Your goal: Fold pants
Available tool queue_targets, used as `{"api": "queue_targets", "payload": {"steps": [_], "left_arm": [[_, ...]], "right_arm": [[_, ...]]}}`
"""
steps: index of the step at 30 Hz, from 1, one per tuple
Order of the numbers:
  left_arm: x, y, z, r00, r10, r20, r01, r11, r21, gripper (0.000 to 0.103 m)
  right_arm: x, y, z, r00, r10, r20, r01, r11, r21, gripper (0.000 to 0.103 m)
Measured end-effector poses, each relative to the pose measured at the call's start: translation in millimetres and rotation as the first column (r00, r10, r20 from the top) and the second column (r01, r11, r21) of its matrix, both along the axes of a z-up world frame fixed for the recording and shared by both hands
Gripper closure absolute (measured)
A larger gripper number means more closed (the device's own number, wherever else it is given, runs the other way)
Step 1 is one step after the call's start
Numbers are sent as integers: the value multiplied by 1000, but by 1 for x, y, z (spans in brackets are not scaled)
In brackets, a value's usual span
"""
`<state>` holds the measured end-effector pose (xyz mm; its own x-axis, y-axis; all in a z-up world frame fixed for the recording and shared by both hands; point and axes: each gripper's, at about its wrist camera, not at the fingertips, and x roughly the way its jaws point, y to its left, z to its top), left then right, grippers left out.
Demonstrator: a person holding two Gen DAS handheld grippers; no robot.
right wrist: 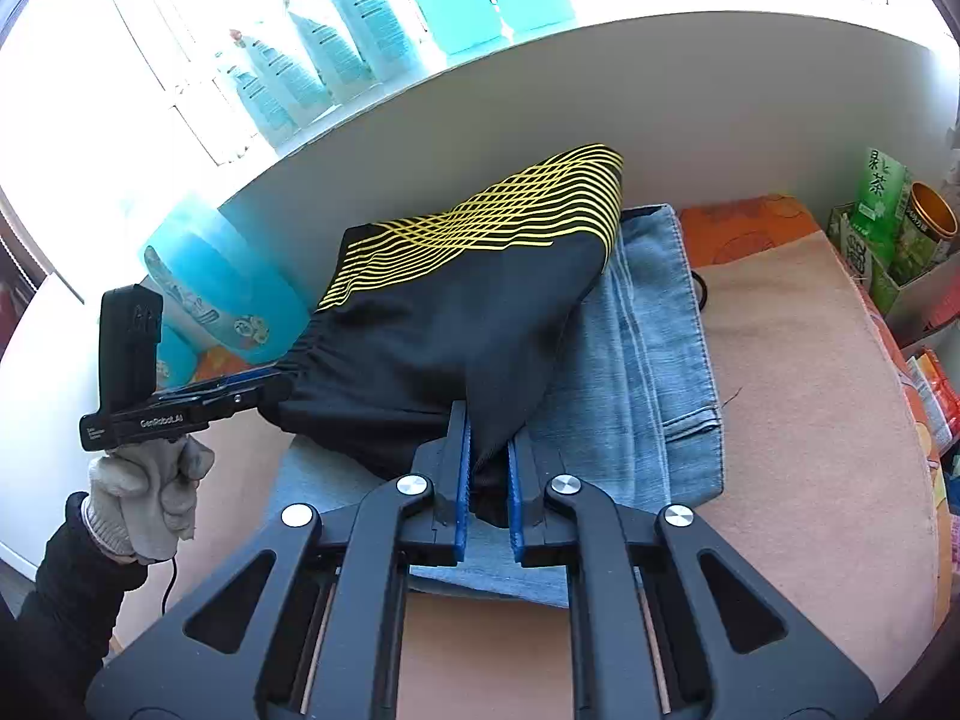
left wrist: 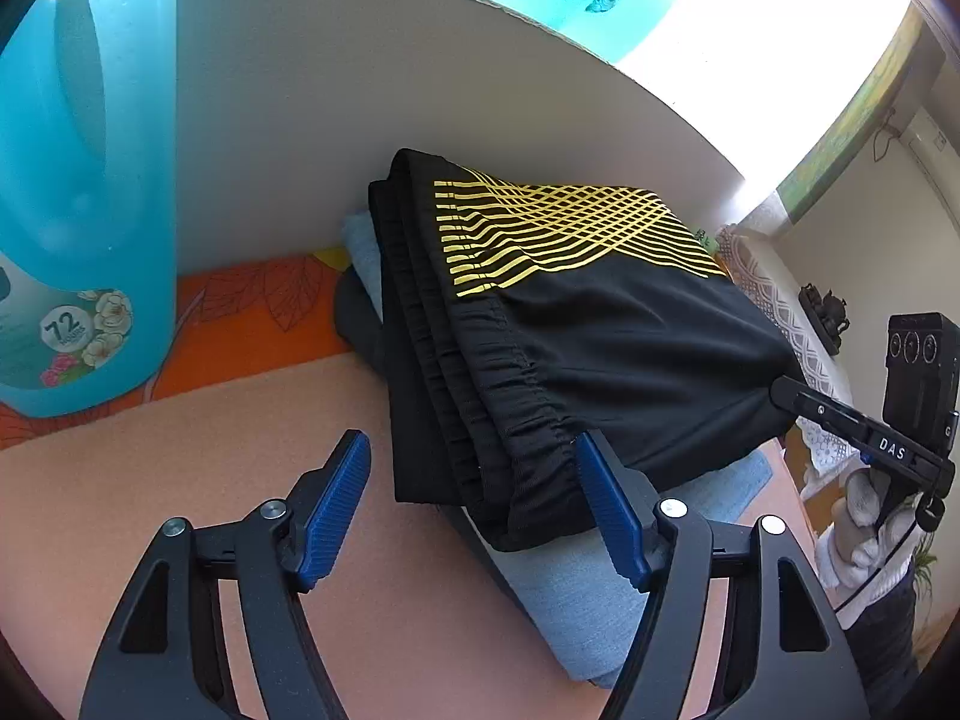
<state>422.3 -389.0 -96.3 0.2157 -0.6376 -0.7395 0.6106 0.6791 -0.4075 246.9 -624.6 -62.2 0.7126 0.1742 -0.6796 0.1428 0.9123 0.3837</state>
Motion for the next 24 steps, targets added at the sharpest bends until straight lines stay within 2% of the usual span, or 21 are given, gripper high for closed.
{"api": "queue_targets", "payload": {"steps": [5, 8, 12, 15, 17, 18, 22, 24], "left_arm": [[-14, -4, 17, 997, -8, 81, 6, 1000, 21, 31], [-22, -2, 29, 991, -8, 136, 5, 1000, 23, 32], [-35, -6, 38, 981, -26, 194, 17, 999, 52, 32], [-44, -7, 42, 970, -49, 237, 32, 997, 76, 32], [-48, -10, 44, 965, -56, 257, 37, 996, 76, 32], [-49, -11, 45, 961, -58, 270, 37, 996, 83, 32], [-52, -30, 49, 945, -72, 320, 46, 995, 86, 32], [-55, -49, 49, 914, -85, 397, 37, 991, 127, 32]], "right_arm": [[0, -16, -9, 998, -46, -38, 46, 999, 4, 94], [0, -28, -10, 994, -96, -46, 95, 995, -24, 94], [7, -35, -25, 988, -104, -117, 100, 994, -34, 93], [1, -31, -23, 989, -99, -113, 94, 994, -49, 81], [-8, -24, -14, 989, -124, -83, 115, 988, -104, 56], [-12, -19, -9, 991, -122, -59, 114, 986, -126, 53], [-22, -2, 7, 993, -113, 16, 114, 978, -174, 53], [-18, 3, 10, 993, -115, 29, 118, 977, -176, 53]]}}
